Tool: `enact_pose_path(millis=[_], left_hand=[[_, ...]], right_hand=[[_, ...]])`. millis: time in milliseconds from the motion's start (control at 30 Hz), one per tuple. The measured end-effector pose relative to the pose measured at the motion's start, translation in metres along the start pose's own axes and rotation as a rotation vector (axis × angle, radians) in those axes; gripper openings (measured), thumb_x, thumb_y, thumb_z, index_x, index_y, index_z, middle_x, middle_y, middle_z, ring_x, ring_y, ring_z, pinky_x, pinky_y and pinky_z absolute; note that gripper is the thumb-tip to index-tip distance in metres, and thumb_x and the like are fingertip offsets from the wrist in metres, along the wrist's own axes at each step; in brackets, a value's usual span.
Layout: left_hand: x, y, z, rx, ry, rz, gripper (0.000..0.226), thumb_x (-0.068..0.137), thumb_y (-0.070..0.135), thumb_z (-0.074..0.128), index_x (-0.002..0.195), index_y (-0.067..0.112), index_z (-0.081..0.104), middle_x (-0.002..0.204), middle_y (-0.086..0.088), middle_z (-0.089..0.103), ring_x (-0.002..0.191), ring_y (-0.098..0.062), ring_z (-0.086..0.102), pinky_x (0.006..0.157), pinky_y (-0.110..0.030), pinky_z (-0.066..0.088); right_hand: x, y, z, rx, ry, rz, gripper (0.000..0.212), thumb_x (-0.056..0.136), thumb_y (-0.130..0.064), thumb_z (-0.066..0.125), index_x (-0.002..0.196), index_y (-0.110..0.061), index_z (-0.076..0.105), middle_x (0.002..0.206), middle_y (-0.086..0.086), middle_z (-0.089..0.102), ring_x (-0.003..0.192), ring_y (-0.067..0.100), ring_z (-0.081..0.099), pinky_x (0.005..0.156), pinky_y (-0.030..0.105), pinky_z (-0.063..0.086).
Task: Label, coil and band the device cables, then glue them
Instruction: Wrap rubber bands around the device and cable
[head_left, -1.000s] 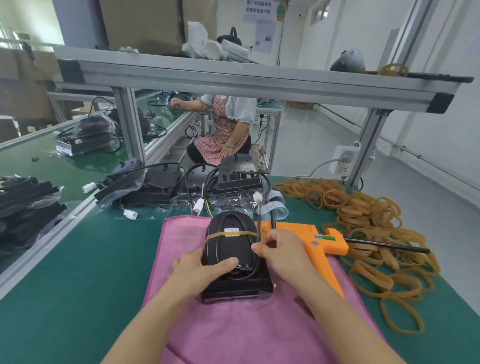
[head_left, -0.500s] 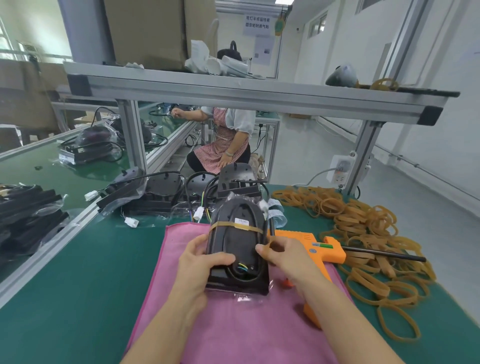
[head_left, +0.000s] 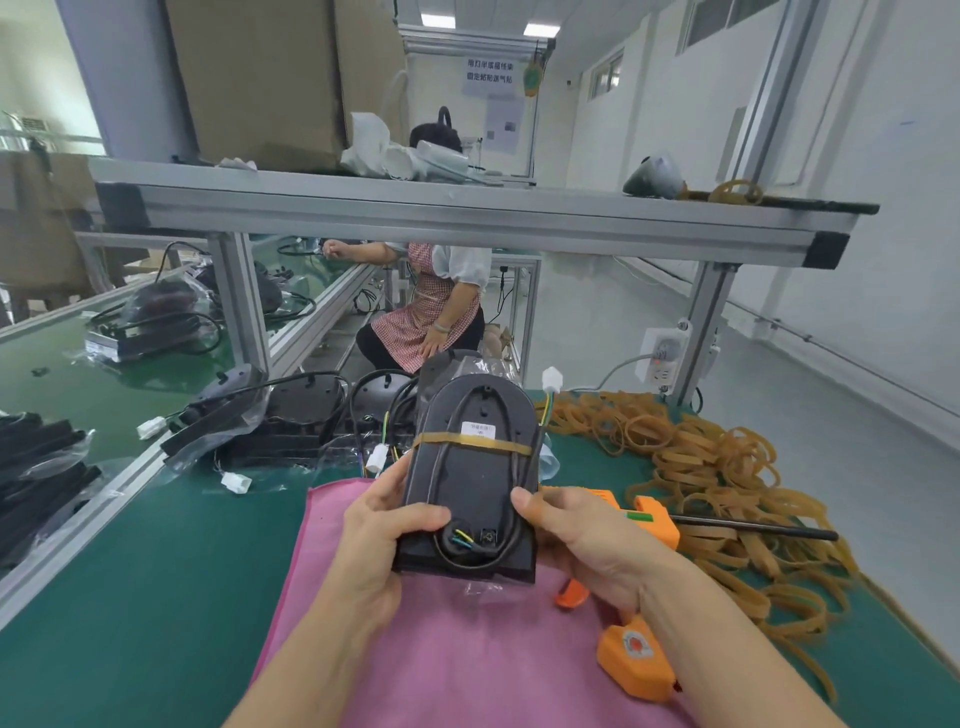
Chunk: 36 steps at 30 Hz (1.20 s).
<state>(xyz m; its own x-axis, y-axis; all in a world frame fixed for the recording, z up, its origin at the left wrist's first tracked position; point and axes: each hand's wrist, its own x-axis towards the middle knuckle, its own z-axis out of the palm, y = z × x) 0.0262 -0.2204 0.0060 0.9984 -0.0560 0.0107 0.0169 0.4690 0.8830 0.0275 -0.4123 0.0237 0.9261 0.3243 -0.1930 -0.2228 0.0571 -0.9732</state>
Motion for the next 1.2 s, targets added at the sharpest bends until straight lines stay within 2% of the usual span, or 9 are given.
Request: enact_pose_path(millis=[100,200,333,433,600,833,900,1067,1200], left_hand=[[0.002,0.004,0.003,0.021,-0.075,-0.034,0.063,0.054,0.002,0.07,0.116,0.009,0.065,0.103,-0.018,0.072,0.08,-0.028,0.071,0.061,-0.031,0.057],[0.002,0.009,0.01,0.279,-0.122,-0.008,0.074,0.051,0.027,0.084,0.12,0.018,0.059,0.103,-0.005,0.074,0.088,-0.018,0.072,0.066,-0.023,0.056],[0.003,0.007,0.022,0.647,0.054,0.157,0.09,0.036,0.049,0.087,0.116,0.03,0.053,0.112,0.007,0.067,0.101,-0.008,0.066,0.089,-0.032,0.054],[0.006,0.001,0.022,0.798,0.175,0.154,0.102,0.033,0.063,0.08,0.124,0.03,0.048,0.121,0.006,0.06,0.111,-0.013,0.06,0.097,-0.042,0.049],[0.009,-0.002,0.013,0.728,0.064,0.021,0.101,0.03,0.05,0.09,0.118,0.031,0.043,0.122,-0.001,0.061,0.111,-0.02,0.062,0.097,-0.044,0.05],[0.01,0.0,0.013,0.708,0.237,0.048,0.113,0.034,0.045,0.078,0.135,0.019,0.036,0.126,-0.008,0.058,0.114,-0.028,0.059,0.097,-0.048,0.049],[0.007,-0.001,0.015,0.699,0.184,0.079,0.102,0.036,0.041,0.081,0.128,0.019,0.043,0.122,-0.009,0.06,0.111,-0.027,0.061,0.095,-0.048,0.05],[0.007,0.0,0.021,0.549,0.117,0.153,0.077,0.04,0.037,0.082,0.112,0.025,0.056,0.113,-0.009,0.066,0.101,-0.02,0.066,0.089,-0.042,0.055],[0.006,0.005,0.02,0.536,0.014,0.15,0.075,0.046,0.033,0.079,0.118,0.026,0.056,0.119,-0.013,0.062,0.107,-0.025,0.064,0.094,-0.049,0.051]], right_hand=[[0.004,-0.002,0.003,0.032,0.102,-0.066,0.032,0.096,-0.023,0.055,0.113,0.002,0.065,0.107,0.016,0.072,0.101,0.028,0.068,0.092,0.034,0.054],[0.01,0.0,0.007,0.066,0.175,-0.1,0.032,0.097,-0.024,0.054,0.11,0.002,0.067,0.103,0.019,0.073,0.101,0.032,0.068,0.095,0.038,0.053],[0.013,0.005,0.013,0.026,0.195,-0.142,0.026,0.095,-0.023,0.058,0.097,-0.001,0.07,0.091,0.015,0.075,0.081,0.022,0.073,0.071,0.026,0.057],[0.014,0.011,0.019,0.025,0.203,-0.114,0.023,0.093,-0.026,0.061,0.091,-0.005,0.069,0.085,0.01,0.076,0.078,0.017,0.073,0.07,0.025,0.055],[0.014,0.011,0.018,-0.009,0.19,-0.067,0.029,0.092,-0.033,0.062,0.099,-0.005,0.07,0.09,0.009,0.076,0.084,0.02,0.073,0.086,0.038,0.056],[0.009,0.013,0.017,-0.197,0.102,0.005,0.03,0.09,-0.038,0.065,0.101,-0.01,0.067,0.093,0.001,0.076,0.093,0.016,0.071,0.098,0.045,0.048],[0.011,0.013,0.017,-0.162,0.116,-0.02,0.026,0.089,-0.031,0.068,0.104,-0.01,0.067,0.091,-0.002,0.076,0.093,0.012,0.071,0.095,0.037,0.052],[0.016,0.005,0.018,-0.116,0.245,-0.055,0.029,0.084,-0.028,0.073,0.092,-0.002,0.065,0.074,-0.001,0.074,0.07,0.007,0.069,0.062,0.017,0.052],[0.017,0.007,0.019,-0.054,0.242,-0.031,0.015,0.088,-0.022,0.068,0.087,-0.007,0.07,0.082,0.009,0.076,0.078,0.016,0.072,0.08,0.029,0.056]])
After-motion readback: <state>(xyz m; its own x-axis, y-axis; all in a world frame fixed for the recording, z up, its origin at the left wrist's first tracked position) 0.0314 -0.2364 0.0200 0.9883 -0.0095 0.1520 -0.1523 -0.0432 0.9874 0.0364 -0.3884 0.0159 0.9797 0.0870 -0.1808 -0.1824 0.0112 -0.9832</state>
